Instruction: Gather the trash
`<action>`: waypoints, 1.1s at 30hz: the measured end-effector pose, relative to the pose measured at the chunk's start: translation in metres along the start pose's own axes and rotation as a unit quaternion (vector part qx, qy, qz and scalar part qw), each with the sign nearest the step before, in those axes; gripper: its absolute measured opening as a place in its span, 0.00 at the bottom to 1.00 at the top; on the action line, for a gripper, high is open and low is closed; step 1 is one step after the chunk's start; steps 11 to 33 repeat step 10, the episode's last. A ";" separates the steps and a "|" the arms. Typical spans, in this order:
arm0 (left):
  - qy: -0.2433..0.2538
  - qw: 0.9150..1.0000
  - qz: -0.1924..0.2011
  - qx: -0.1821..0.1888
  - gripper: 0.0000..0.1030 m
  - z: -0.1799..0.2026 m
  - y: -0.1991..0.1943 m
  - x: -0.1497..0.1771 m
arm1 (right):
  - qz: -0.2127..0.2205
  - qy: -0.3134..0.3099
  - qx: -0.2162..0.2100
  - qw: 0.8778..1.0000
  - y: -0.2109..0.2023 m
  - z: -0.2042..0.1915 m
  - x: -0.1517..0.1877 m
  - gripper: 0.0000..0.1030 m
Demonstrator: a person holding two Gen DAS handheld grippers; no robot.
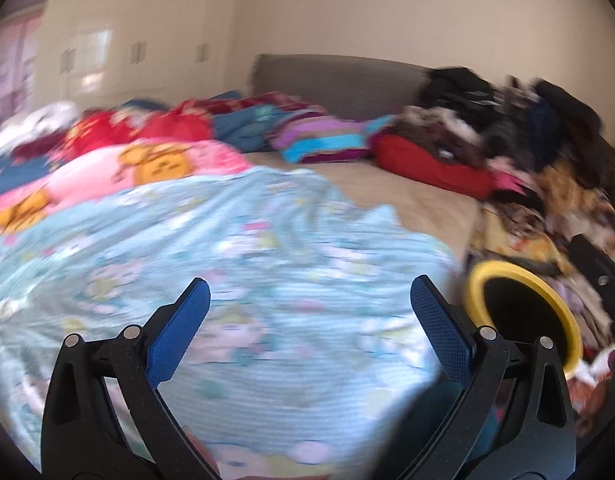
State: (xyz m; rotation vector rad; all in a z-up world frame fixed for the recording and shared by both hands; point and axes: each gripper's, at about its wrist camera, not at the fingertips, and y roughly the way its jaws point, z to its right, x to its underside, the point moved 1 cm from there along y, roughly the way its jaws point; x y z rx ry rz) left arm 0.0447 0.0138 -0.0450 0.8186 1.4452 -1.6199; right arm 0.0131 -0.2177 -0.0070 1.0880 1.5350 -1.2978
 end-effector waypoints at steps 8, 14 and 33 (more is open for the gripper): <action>-0.124 0.956 -0.057 -0.260 0.89 -0.204 0.013 -0.013 | -0.179 -0.061 -0.223 0.956 0.119 -0.190 0.023 0.95; -0.143 0.935 -0.086 -0.312 0.89 -0.255 0.021 -0.005 | -0.250 -0.091 -0.249 0.931 0.156 -0.245 0.050 0.94; -0.143 0.935 -0.086 -0.312 0.89 -0.255 0.021 -0.005 | -0.250 -0.091 -0.249 0.931 0.156 -0.245 0.050 0.94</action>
